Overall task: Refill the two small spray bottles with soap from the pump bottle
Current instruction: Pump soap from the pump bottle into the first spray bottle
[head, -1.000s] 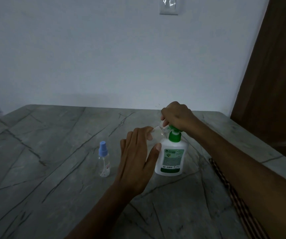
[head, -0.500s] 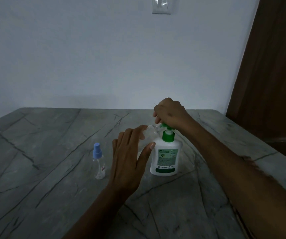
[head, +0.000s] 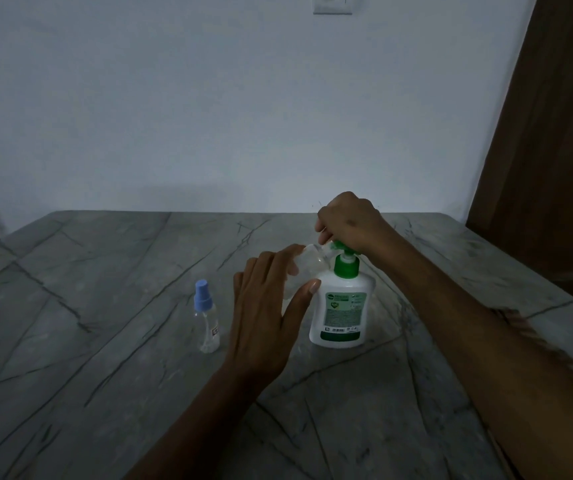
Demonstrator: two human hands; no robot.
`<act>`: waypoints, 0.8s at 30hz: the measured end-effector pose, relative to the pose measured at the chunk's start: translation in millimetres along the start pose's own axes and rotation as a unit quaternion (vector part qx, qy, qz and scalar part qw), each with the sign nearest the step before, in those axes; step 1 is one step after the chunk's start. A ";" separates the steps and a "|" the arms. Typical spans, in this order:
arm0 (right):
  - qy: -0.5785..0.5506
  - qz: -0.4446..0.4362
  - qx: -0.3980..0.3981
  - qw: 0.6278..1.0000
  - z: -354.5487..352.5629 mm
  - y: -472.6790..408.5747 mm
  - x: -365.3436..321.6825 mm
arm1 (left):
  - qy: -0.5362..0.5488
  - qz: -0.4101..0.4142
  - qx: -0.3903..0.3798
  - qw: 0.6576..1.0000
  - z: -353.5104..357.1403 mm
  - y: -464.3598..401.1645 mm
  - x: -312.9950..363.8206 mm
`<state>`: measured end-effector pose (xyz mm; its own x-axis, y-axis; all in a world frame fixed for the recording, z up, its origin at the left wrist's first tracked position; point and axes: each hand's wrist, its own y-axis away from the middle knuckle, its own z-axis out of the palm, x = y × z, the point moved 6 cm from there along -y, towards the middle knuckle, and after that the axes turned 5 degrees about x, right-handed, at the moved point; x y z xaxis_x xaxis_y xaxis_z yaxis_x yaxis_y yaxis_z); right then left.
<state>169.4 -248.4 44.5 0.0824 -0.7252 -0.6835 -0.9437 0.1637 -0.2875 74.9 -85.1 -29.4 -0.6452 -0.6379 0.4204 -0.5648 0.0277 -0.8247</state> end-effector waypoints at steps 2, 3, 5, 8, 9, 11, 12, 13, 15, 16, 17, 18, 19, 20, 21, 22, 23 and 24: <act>-0.001 0.005 -0.002 1.000 0.5 2.1 1.8 | -0.003 0.002 -0.004 1.000 0.6 0.3 -0.8; 0.000 0.003 -0.001 1.000 -0.2 3.0 0.8 | -0.003 0.001 -0.004 1.000 0.4 0.2 -1.1; 0.005 -0.005 0.003 1.000 -2.3 3.2 -3.1 | -0.004 0.002 -0.002 1.000 -0.1 -0.3 -0.6; 0.000 -0.013 0.003 1.000 -2.8 0.9 -6.1 | -0.001 0.006 0.005 1.000 -2.4 -0.9 0.9; -0.004 -0.013 0.003 1.000 -2.1 0.0 -5.3 | -0.001 0.006 0.005 1.000 -2.5 -1.0 0.9; -0.006 -0.011 0.005 1.000 1.3 -1.5 -1.1 | -0.004 0.003 0.001 1.000 -1.7 -0.5 -1.0; -0.004 -0.008 0.005 1.000 3.1 -1.8 2.2 | -0.005 0.002 -0.002 1.000 -1.2 0.3 -2.1; -0.002 -0.004 0.003 1.000 3.7 -1.5 4.8 | -0.007 0.001 -0.005 1.000 -0.7 0.9 -2.4; 0.008 -0.007 0.001 1.000 2.2 -0.3 4.7 | -0.007 0.000 -0.010 1.000 -0.3 1.3 -1.7; 0.018 -0.018 0.009 1.000 -0.2 -0.3 1.3 | -0.006 -0.001 -0.009 1.000 -0.8 1.1 -0.9; 0.030 -0.031 0.023 0.999 -3.7 -0.2 -2.9 | -0.004 -0.002 -0.006 1.000 -1.6 0.6 -0.1; 0.039 -0.042 0.040 0.998 -7.1 0.3 -7.6 | -0.003 -0.002 -0.001 1.000 -2.6 0.0 0.8; 0.045 -0.049 0.053 0.996 -9.0 0.7 -11.2 | -0.003 -0.002 0.006 1.000 -3.8 -0.4 1.6; 0.048 -0.053 0.058 0.996 -9.2 1.1 -13.0 | -0.003 0.000 0.011 1.000 -4.7 -0.8 2.0; 0.049 -0.051 0.054 0.996 -7.9 1.4 -13.3 | -0.004 0.002 0.014 1.000 -5.3 -0.8 2.2; 0.050 -0.046 0.047 0.997 -5.9 1.9 -12.2 | -0.006 0.005 0.014 1.000 -5.6 -0.4 1.9; 0.051 -0.041 0.041 0.997 -4.3 2.2 -10.4 | -0.008 0.005 0.014 1.000 -5.8 -0.1 1.2; 0.053 -0.037 0.038 0.997 -2.9 2.4 -8.3 | -0.010 0.004 0.013 1.000 -5.8 0.2 0.3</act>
<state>165.5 -243.8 51.4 0.1129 -0.8037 -0.5843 -0.9088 0.1541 -0.3876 71.6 -80.8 -27.2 -0.6398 -0.6527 0.4058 -0.5460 0.0143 -0.8377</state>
